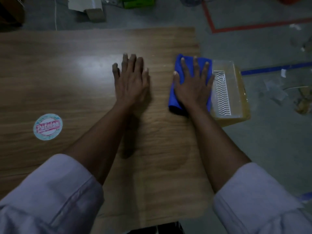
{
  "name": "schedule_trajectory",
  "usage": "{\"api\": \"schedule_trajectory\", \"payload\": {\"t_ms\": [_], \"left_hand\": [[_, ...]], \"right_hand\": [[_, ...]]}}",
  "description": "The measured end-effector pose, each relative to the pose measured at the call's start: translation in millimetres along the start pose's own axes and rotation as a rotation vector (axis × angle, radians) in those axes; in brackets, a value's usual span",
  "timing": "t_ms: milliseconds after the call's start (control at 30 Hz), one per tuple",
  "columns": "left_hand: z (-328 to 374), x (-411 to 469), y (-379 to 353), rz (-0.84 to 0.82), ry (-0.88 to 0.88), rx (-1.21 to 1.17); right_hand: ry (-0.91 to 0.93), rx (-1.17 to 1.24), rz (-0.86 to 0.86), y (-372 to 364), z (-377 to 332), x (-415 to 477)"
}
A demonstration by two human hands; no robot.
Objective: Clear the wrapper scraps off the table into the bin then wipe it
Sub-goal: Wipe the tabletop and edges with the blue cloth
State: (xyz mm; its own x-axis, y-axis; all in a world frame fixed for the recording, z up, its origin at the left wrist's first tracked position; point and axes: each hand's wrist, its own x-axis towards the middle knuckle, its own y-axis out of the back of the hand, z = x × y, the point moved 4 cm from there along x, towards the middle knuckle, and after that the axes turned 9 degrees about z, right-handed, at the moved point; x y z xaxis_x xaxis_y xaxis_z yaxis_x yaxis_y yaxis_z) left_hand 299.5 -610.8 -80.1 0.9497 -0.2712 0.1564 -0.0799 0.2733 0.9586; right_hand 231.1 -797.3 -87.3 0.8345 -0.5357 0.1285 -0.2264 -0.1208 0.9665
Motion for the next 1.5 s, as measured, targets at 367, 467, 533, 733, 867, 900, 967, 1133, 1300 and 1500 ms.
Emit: {"api": "schedule_trajectory", "payload": {"t_ms": [367,467,533,733,867,900,967,1133,1300,1500], "left_hand": [[-7,4,-3,-0.006,0.087,-0.108],[0,5,-6,-0.016,0.086,-0.084],[0,7,-6,-0.012,0.088,-0.057],[-12,10,-6,0.038,0.09,-0.035],[-9,9,-5,0.048,0.07,-0.023],[-7,9,-6,0.044,0.067,-0.021],[-3,10,-5,0.03,0.07,-0.025],[-4,12,-5,0.041,0.081,-0.026],[-12,12,-1,0.053,0.093,-0.06],[-4,9,0,0.054,0.082,-0.067]], "right_hand": [[0.392,0.001,-0.062,7,10,-27],[0.183,-0.016,-0.054,5,24,23],[0.096,-0.004,-0.045,-3,3,51],[0.366,0.033,-0.068,-21,-83,33],[0.487,0.052,-0.102,-3,-46,-6],[0.466,0.035,-0.102,1,-31,-6],[0.387,0.018,-0.082,5,-15,8],[0.113,0.046,-0.05,-12,-48,60],[0.278,0.034,-0.081,-19,-90,30],[0.465,0.031,-0.096,6,-5,-16]]}}
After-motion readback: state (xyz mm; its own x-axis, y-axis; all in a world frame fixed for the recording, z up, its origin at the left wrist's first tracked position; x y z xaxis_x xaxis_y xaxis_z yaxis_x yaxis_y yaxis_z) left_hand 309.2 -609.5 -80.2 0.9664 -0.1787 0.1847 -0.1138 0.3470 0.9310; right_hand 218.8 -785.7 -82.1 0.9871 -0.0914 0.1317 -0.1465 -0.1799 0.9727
